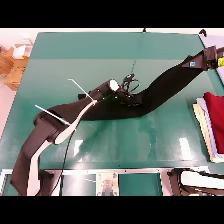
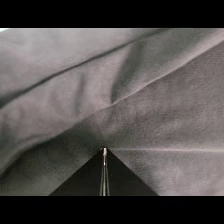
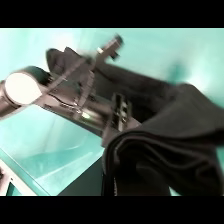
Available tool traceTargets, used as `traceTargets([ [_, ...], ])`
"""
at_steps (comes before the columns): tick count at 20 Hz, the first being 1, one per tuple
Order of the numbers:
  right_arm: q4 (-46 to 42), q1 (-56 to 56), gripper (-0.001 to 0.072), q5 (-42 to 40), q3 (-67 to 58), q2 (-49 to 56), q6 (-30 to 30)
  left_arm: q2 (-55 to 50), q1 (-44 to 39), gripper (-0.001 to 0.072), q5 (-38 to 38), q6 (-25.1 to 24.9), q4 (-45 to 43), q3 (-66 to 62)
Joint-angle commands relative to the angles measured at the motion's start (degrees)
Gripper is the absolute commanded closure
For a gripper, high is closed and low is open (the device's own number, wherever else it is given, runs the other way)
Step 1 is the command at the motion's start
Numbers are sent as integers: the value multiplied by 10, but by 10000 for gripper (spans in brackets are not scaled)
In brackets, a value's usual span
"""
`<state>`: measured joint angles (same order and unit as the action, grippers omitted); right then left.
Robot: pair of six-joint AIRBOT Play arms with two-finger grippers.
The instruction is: Fold the shirts.
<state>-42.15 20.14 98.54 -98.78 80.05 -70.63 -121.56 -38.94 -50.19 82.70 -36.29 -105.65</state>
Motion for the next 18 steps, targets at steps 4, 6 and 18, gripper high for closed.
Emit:
traceTargets([
  [4,31,-35,701,0,-13,-9,-36,-9,85,683,-239,22,5,-121],
  [6,34,-83,701,-16,-8,-9,-56,34,152,684,-304,52,-47,-128],
  [18,39,-607,585,-584,129,215,-57,307,349,683,-482,99,-544,-83],
])
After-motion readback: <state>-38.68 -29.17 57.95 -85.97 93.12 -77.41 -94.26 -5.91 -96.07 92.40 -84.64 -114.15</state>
